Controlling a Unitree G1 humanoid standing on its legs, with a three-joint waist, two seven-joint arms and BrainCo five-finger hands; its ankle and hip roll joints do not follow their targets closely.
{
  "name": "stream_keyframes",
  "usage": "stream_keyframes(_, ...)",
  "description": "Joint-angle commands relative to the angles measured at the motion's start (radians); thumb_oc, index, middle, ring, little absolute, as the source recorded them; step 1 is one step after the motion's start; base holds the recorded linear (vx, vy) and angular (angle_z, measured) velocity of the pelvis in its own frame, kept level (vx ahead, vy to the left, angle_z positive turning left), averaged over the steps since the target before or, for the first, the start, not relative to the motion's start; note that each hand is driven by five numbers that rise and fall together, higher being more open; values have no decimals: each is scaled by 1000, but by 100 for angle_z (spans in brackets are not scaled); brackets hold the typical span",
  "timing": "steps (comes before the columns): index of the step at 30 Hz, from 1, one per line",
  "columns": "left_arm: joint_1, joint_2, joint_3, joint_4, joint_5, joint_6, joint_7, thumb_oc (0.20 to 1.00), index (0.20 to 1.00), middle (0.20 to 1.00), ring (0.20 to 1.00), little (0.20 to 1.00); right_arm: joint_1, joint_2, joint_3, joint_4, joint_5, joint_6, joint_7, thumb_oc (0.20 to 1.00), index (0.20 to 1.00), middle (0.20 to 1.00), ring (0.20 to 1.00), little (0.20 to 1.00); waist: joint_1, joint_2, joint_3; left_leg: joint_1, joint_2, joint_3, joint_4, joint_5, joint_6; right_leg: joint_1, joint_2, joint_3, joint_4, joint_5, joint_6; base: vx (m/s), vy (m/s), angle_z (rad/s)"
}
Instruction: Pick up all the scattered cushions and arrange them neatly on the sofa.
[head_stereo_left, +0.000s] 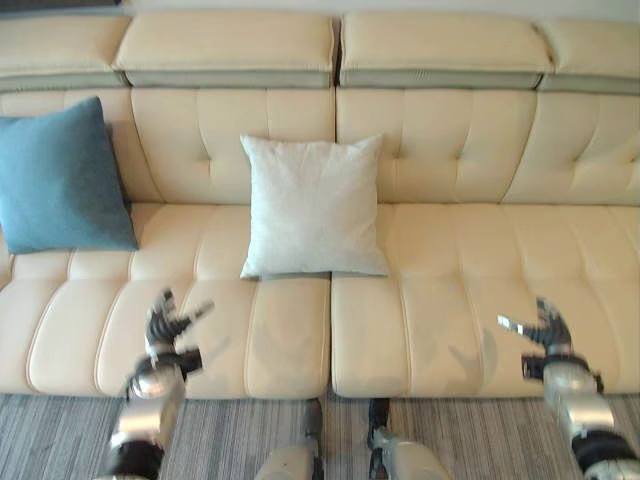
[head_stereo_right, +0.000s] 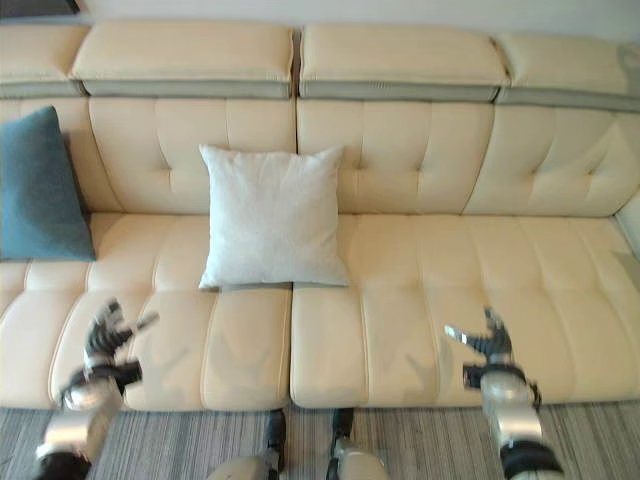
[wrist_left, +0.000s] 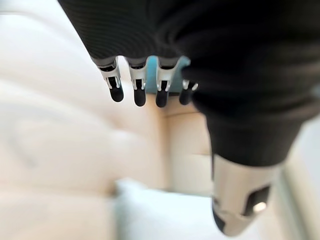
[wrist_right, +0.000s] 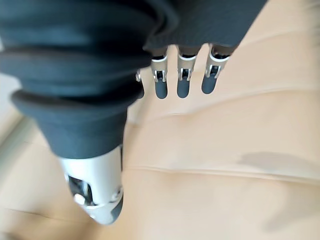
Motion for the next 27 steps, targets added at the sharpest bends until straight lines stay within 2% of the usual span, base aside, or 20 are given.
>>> stream_keyframes(1, -62, 44, -13, 67, 60, -16, -22, 1000, 1000, 1000, 1000, 1000, -90, -20, 19, 52, -39, -9, 3, 1000, 1000, 1000, 1000, 1000, 8, 12, -15, 9, -1, 28, -6, -105, -16, 29, -48, -2, 0, -79, 109, -239, 73, -30)
stream_keyframes(2, -66, 36, -16, 105, 47, -16, -20, 1000, 1000, 1000, 1000, 1000, -102, -9, 28, 76, -39, -13, -2, 1000, 1000, 1000, 1000, 1000, 11, 10, -9, -3, 1, 42, -6, -97, -15, 7, -48, 4, 0, -53, 115, -241, 34, -39)
stream_keyframes(4, -67, 37, -34, 169, 77, -12, -25, 1000, 1000, 1000, 1000, 1000, -117, 18, 53, 157, -31, -12, 6, 1000, 1000, 1000, 1000, 1000, 6, 16, 8, -25, 15, 53, -6, -74, -13, 4, -36, 12, 31, -66, 108, -245, 18, -45)
stream_keyframes(5, -67, 31, -47, 198, 88, -8, -23, 1000, 1000, 1000, 1000, 1000, -119, 36, 63, 198, -17, -16, 8, 1000, 1000, 1000, 1000, 1000, 8, 23, 13, -29, 26, 59, -6, -67, -10, 12, -33, 7, 107, -118, 96, -155, 18, -29)
stream_keyframes(7, -64, 30, -52, 214, 99, -7, -23, 1000, 1000, 1000, 1000, 1000, -121, 42, 76, 221, -16, -20, 13, 1000, 1000, 1000, 1000, 1000, 11, 26, 7, -37, 29, 64, -6, -68, -11, 17, -31, 7, 120, -143, 84, -96, 10, -19)
stream_keyframes(8, -51, 15, -68, 247, 110, -2, -36, 1000, 1000, 1000, 1000, 1000, -112, 61, 94, 283, -11, -25, 25, 1000, 1000, 1000, 1000, 1000, 17, 26, -3, -34, 32, 65, -6, -71, -9, 51, -25, 8, 192, -206, 72, -112, -15, -22)
stream_keyframes(10, -36, -1, -83, 280, 110, 3, -43, 1000, 1000, 1000, 1000, 1000, -106, 88, 108, 343, -10, -20, 30, 1000, 1000, 1000, 1000, 1000, 25, 18, -16, -31, 32, 71, -6, -67, -12, 98, -17, 8, 257, -249, 72, -118, -73, -23)
stream_keyframes(15, -36, -11, -110, 352, 147, 15, -53, 1000, 1000, 1000, 1000, 1000, -86, 115, 113, 402, 1, -14, 47, 1000, 1000, 1000, 1000, 1000, 34, -4, -44, -41, 16, 68, -6, -56, -14, 190, -4, 32, 227, -244, 76, -100, -104, -4)
stream_keyframes(18, -58, -12, -136, 421, 192, 25, -45, 1000, 1000, 1000, 1000, 1000, -92, 126, 130, 421, 2, -12, 49, 1000, 1000, 1000, 1000, 1000, 35, -8, -49, -77, 27, 77, -6, -11, -29, 225, 15, 33, 144, -300, 50, -340, -245, -2)
stream_keyframes(19, -72, -18, -151, 436, 205, 29, -40, 1000, 1000, 1000, 1000, 1000, -100, 117, 150, 411, -5, -16, 43, 1000, 1000, 1000, 1000, 1000, 28, -4, -39, -93, 46, 76, -6, 40, -58, 242, 50, 33, 79, -329, 16, -378, -300, -13)
stream_keyframes(20, -73, -18, -151, 436, 205, 29, -40, 1000, 1000, 1000, 1000, 1000, -100, 117, 150, 411, -5, -16, 43, 1000, 1000, 1000, 1000, 1000, 27, -4, -38, -93, 46, 75, -6, 41, -58, 243, 50, 32, 78, -328, 16, -440, -326, -9)
stream_keyframes(23, -90, -22, -160, 415, 199, 30, -36, 1000, 1000, 1000, 1000, 1000, -106, 107, 153, 379, 17, -29, 27, 1000, 1000, 1000, 1000, 1000, 8, 16, 7, -128, 76, 65, -6, 110, -109, 214, 89, 18, 81, -328, -14, -378, -226, 14)
stream_keyframes(24, -93, -24, -163, 407, 197, 29, -34, 1000, 1000, 1000, 1000, 1000, -103, 105, 155, 370, 21, -32, 23, 1000, 1000, 1000, 1000, 1000, 3, 19, 19, -137, 82, 68, -6, 112, -118, 209, 93, 8, 83, -324, -17, -493, -247, 43)
stream_keyframes(25, -96, -30, -168, 391, 190, 25, -33, 1000, 1000, 1000, 1000, 1000, -107, 101, 157, 355, 33, -36, 20, 1000, 1000, 1000, 1000, 1000, 6, 22, 43, -131, 74, 31, -6, 101, -112, 188, 88, -5, 101, -314, -19, -353, -166, 35)
stream_keyframes(26, -96, -31, -168, 391, 190, 25, -33, 1000, 1000, 1000, 1000, 1000, -107, 101, 157, 355, 33, -36, 20, 1000, 1000, 1000, 1000, 1000, 6, 22, 44, -130, 74, 30, -6, 101, -112, 189, 87, -6, 102, -315, -18, -388, -163, 34)
stream_keyframes(27, -90, -37, -169, 392, 195, 24, -34, 1000, 1000, 1000, 1000, 1000, -107, 106, 164, 348, 32, -33, 25, 1000, 1000, 1000, 1000, 1000, 8, 8, 46, -97, 47, 4, 76, 43, -76, 176, 68, -1, 107, -291, -13, -160, -65, 4)
